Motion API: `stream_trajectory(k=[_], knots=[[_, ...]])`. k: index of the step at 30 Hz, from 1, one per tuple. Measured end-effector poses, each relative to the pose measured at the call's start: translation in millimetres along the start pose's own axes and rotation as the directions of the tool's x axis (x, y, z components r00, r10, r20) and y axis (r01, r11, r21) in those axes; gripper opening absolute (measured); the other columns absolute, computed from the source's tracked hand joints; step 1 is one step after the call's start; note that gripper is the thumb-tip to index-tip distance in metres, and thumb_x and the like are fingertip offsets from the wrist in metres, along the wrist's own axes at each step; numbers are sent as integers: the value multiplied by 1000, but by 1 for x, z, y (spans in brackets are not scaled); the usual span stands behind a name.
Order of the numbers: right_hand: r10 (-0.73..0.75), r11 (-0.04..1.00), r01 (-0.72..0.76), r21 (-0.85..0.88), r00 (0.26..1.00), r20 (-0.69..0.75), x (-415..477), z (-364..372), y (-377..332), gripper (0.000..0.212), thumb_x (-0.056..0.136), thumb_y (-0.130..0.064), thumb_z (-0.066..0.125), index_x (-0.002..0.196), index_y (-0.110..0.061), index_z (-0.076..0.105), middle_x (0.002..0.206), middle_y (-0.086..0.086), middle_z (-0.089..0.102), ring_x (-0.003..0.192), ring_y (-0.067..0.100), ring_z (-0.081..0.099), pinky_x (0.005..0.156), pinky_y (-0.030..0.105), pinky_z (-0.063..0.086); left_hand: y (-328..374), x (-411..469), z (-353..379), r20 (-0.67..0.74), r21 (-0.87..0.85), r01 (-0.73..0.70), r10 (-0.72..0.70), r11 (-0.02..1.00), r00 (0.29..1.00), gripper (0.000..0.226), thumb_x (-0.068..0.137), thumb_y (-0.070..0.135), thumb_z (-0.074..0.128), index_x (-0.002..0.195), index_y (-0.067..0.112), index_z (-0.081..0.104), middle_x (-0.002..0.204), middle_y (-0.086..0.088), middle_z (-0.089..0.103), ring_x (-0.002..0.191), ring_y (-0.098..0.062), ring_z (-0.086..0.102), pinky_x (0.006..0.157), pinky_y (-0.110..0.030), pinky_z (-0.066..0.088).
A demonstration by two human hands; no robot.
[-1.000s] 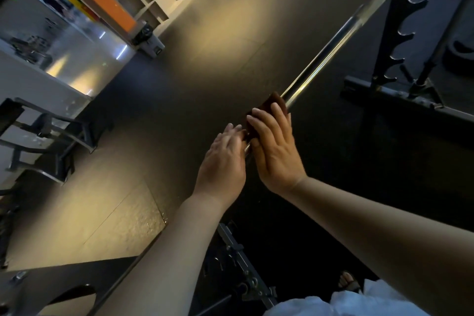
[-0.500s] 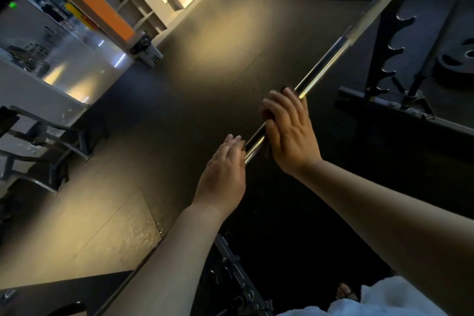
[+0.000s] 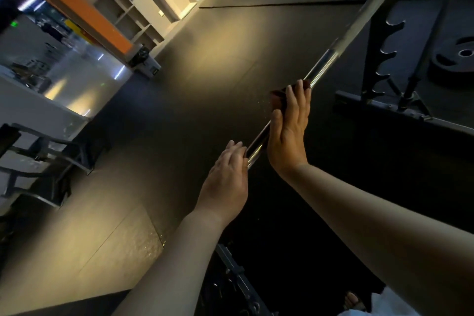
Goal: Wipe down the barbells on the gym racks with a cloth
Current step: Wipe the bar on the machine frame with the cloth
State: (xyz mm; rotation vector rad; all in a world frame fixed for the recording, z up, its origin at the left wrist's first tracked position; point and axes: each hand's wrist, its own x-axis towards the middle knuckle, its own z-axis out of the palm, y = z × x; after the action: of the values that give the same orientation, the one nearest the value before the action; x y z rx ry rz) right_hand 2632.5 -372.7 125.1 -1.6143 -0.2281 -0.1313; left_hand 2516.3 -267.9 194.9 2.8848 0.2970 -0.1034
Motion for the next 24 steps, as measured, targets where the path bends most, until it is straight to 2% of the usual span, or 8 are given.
stream_trajectory(k=[6, 13, 19, 21, 24], knots=[[-6, 998, 0, 60, 994, 109, -29, 5, 4, 66, 112, -35, 32, 164, -30, -7, 167, -16, -28, 151, 6, -30, 122, 37, -11, 2, 12, -2, 41, 49, -59, 57, 997, 998, 60, 101, 40, 18, 156, 21, 29, 166, 5, 24, 153, -2, 8, 125, -34, 24], [186, 974, -180, 137, 982, -34, 45, -18, -8, 64, 113, -33, 32, 165, -25, -4, 169, -11, -22, 148, 0, -25, 119, 26, -10, 13, 29, 1, 32, 34, -62, 61, 997, 998, 52, 106, 25, 32, 157, 22, 27, 167, 9, 19, 153, 0, 4, 125, -30, 20], [155, 962, -164, 219, 986, 58, 13, -11, -7, 73, 111, -31, 37, 157, -45, -18, 154, -30, -39, 154, 8, -20, 124, 37, 2, 19, 42, 3, 41, 38, -84, 83, 996, 996, 53, 105, 33, 25, 157, 23, 28, 166, 10, 20, 152, 3, 4, 125, -31, 20], [165, 962, -174, 210, 985, 60, 29, -18, -8, 73, 112, -28, 36, 158, -42, -17, 156, -28, -38, 153, 9, -24, 125, 40, -2, 21, 49, 3, 42, 31, -90, 89, 995, 995, 52, 106, 31, 27, 157, 24, 28, 166, 11, 19, 152, 4, 3, 125, -29, 18], [189, 975, -190, 117, 982, 19, 76, -40, -6, 67, 112, -25, 34, 163, -29, -9, 166, -14, -29, 152, 10, -27, 126, 41, -9, 27, 58, 4, 30, 18, -99, 98, 995, 995, 54, 104, 33, 27, 157, 23, 28, 166, 10, 21, 152, 3, 5, 125, -31, 19]])
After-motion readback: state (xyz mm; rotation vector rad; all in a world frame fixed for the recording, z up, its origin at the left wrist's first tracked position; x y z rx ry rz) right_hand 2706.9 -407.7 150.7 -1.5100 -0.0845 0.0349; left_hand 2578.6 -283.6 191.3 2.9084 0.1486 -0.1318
